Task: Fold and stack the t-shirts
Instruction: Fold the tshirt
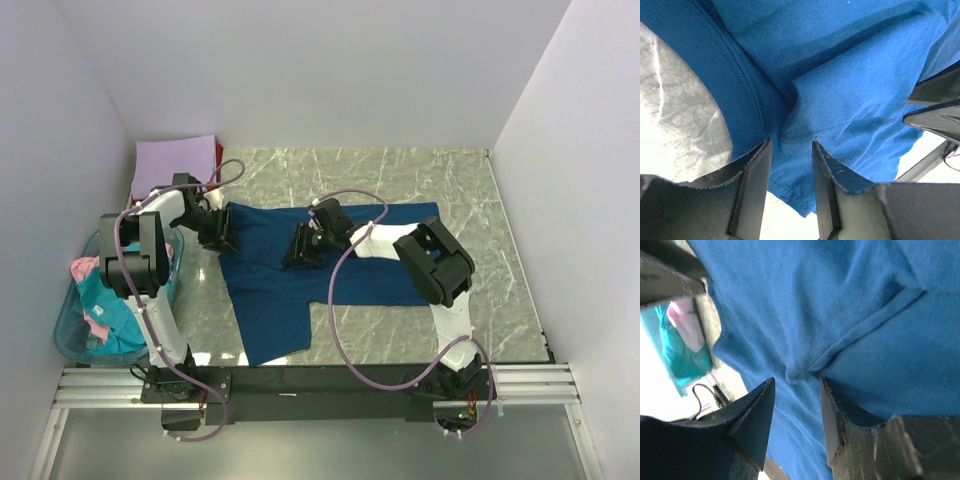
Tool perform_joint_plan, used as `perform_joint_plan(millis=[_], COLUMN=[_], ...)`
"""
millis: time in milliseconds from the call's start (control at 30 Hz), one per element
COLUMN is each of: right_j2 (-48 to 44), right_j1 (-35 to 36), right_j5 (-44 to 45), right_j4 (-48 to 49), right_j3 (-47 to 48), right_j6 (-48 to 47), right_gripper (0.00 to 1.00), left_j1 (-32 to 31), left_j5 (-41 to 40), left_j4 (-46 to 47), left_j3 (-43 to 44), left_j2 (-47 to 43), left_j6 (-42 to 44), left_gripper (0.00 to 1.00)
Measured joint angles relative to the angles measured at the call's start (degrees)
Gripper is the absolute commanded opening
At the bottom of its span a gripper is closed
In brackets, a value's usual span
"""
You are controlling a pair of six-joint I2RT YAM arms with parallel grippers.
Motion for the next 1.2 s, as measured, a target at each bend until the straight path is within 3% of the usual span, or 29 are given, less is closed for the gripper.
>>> perform_joint_plan(millis=[167,333,467,633,733,967,1067,1200], right_j2=[1.22,2.08,2.14,2.14,2.16,2.14,2.14,2.14], right_j1=[0.66,0.87,0.87,0.87,0.87,0.87,0.81,0.63], right_j5=[1.46,1.88,1.9,1.66,1.51,0.68,0.24,-0.55], right_j4=[-0.57,-1.07,-1.88,-2.21,-2.29,-2.56,-2.56,-2.51], right_j3=[2.64,3.39,3.39,3.39,3.39,3.82,4.07,4.13], right_j6=[0.39,0.31,0.24,-0.13,-0.35,-0.72,-0.72,-0.7], right_gripper=[0.45,0.31,0.14,0.04,0.0,0.0,0.0,0.0], left_j1=[0.0,0.0,0.0,0.0,0.0,0.0,0.0,0.0], left_j5=[0.04,0.26,0.42,0.39,0.39,0.2,0.2,0.46], left_j4=[0.17,0.33,0.31,0.24,0.15,0.13,0.11,-0.35], left_j3=[-0.74,-0.74,-0.74,-0.74,-0.74,-0.74,-0.74,-0.76], left_j2=[0.02,0.04,0.04,0.07,0.09,0.13,0.35,0.44], left_j6=[0.0,0.02,-0.07,-0.11,-0.2,-0.35,-0.42,-0.37], left_gripper=[0.42,0.35,0.31,0.23,0.23,0.35,0.26,0.03])
